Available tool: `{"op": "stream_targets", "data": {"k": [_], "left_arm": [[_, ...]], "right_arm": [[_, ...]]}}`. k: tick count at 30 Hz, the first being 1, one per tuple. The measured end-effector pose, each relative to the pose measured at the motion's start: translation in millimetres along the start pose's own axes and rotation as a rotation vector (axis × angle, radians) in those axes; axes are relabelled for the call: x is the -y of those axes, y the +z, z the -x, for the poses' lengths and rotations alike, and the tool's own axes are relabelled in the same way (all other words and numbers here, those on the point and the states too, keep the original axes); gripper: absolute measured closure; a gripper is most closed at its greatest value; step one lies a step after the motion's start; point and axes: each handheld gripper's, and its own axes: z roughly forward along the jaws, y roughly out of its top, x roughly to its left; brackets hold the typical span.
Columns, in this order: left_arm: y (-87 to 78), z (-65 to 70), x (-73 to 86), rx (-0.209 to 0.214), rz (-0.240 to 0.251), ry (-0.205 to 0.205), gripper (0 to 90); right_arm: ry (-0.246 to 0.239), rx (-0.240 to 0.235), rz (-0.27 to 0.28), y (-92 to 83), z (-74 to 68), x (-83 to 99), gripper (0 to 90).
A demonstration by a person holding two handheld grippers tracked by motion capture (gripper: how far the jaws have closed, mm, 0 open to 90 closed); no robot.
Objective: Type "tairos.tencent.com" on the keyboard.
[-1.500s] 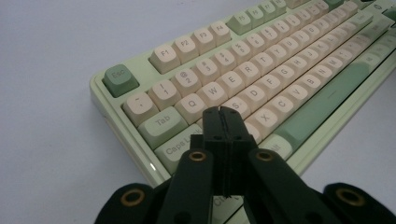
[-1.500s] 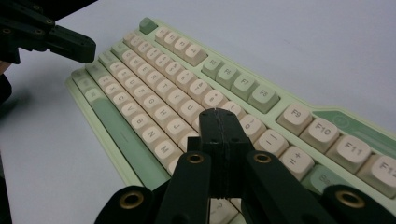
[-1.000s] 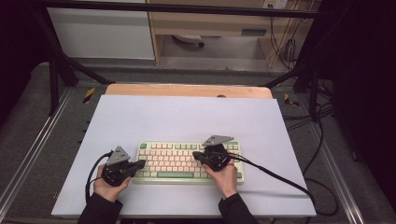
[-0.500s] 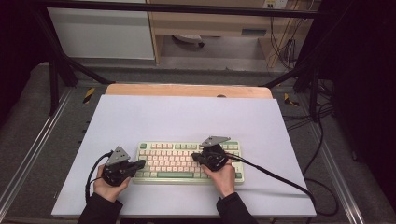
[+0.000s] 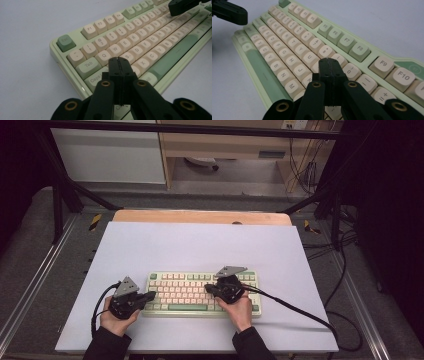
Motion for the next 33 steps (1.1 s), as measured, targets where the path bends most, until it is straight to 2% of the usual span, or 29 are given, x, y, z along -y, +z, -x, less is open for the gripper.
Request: {"op": "stream_targets", "data": {"k": [12, 22, 33], "left_arm": [[-1.7, -0.4, -0.3, 0.002, 0.009, -0.003, 90.0], [-1.4, -0.1, -0.5, 0.002, 0.011, -0.007, 90.0], [-2.5, 0.5, -2.2, 0.0, 0.021, -0.012, 90.0]], "right_arm": [[-0.027, -0.014, 0.029, -29.4, 3.5, -5.7, 90.0], [-0.022, -0.019, 0.036, -50.5, 11.6, 5.7, 90.0], [-0.022, -0.014, 0.04, -64.3, 16.7, 18.9, 90.0]]}}
